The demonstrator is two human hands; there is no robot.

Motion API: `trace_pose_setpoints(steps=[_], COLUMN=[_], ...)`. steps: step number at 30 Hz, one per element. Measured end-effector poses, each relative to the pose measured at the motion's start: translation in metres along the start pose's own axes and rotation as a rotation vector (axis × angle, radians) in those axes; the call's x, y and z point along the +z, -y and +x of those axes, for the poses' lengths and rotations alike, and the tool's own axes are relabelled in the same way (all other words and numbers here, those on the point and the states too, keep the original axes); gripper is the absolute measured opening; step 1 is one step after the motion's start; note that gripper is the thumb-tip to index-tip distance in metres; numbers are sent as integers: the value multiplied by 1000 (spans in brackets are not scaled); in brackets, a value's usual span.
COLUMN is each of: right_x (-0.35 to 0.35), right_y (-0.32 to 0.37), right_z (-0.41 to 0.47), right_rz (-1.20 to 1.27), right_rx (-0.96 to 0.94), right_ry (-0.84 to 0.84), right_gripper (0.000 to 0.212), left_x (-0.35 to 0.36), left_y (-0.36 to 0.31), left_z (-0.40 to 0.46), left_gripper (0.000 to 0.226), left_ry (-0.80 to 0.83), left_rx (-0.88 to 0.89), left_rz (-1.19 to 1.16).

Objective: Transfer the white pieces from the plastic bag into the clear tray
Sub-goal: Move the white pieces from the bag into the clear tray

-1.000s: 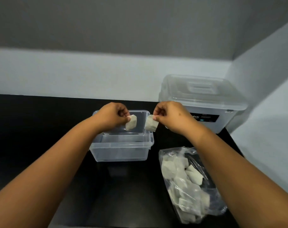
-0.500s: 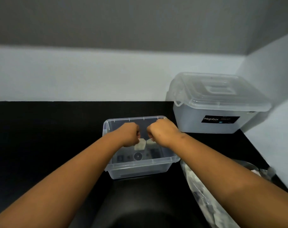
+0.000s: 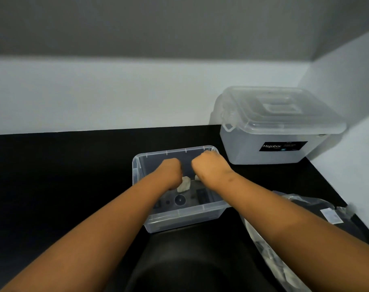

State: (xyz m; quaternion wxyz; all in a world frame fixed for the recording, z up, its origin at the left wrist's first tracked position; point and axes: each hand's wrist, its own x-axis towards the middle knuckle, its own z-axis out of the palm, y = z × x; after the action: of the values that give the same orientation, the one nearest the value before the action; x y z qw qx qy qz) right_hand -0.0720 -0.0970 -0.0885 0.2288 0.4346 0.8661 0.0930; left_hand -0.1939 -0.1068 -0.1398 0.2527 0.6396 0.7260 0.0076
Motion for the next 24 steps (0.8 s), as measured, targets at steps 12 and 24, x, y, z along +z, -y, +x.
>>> trace_pose_setpoints(steps=[12, 24], right_x=[16, 65], right_y=[-44, -88], right_z=[-85, -131], right_rz=[605, 816], right_rx=[148, 153], right_ry=[-426, -389], right_gripper=[18, 15], left_x=[8, 10], left_y=[-21, -23], left_z=[5, 0], left_gripper=[16, 16], left_ry=[-64, -124], left_rx=[77, -59], left_rz=[-5, 38])
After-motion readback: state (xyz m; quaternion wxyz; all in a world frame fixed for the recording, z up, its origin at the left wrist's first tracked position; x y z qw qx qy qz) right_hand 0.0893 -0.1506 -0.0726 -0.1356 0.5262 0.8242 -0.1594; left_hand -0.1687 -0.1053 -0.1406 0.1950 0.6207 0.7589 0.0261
